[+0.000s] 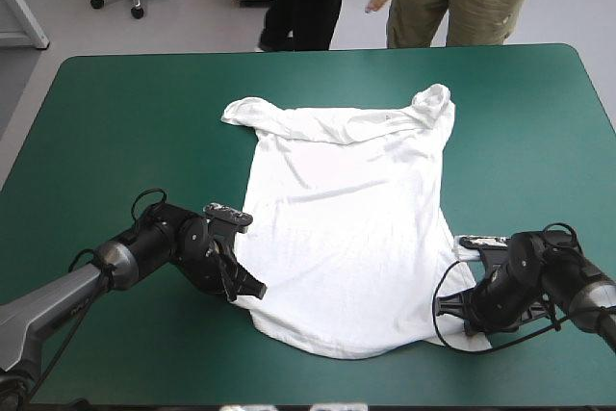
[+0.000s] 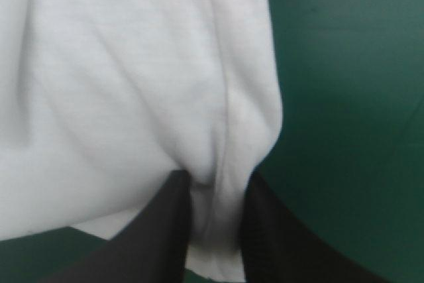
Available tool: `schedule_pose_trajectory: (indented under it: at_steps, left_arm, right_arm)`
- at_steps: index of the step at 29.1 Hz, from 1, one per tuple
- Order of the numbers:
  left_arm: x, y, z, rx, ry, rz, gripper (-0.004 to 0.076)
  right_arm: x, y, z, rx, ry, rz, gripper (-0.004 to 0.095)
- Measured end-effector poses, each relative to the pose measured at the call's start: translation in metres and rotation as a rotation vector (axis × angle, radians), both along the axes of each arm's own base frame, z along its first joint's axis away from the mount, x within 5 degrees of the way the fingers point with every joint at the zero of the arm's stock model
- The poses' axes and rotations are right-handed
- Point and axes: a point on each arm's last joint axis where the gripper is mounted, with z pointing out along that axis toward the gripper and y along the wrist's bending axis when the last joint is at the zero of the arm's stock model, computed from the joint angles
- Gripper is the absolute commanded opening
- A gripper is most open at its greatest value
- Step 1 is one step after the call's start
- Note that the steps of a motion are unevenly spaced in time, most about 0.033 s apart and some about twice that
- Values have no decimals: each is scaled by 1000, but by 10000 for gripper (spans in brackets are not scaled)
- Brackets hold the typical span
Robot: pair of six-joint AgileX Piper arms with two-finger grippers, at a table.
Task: Fold the cloth
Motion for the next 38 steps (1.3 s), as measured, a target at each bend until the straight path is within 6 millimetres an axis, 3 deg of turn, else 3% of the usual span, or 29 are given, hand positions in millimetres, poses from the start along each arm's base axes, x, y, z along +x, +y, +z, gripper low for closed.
schedule_pose_trajectory:
  at_steps: [7, 12, 18, 23, 30, 34, 35, 38]
  left_arm:
    - [2, -3, 7, 1, 7, -13, -9]
    - [15, -10, 45, -20, -101, -38, -9]
    - [31, -6, 132, -38, -382, -17, -9]
    - [29, 5, 220, -90, -666, 23, -9]
    - [10, 25, 319, -179, -1007, 80, -9]
    - [-8, 37, 367, -251, -1206, 83, -9]
    - [-18, 42, 386, -283, -1299, 78, -9]
    - [-34, 51, 410, -320, -1423, 68, -9]
  right_arm:
    - [9, 7, 9, 64, -47, 13, -17]
    - [31, 13, 62, 112, -235, 28, -17]
    - [52, 15, 157, 135, -530, 61, -17]
    - [52, 11, 233, 124, -785, 102, -17]
    - [26, 4, 329, 129, -1164, 164, -17]
    - [9, -1, 367, 128, -1360, 188, -17]
    - [-1, -3, 384, 129, -1456, 195, -17]
    - [-17, -7, 406, 130, -1573, 199, -17]
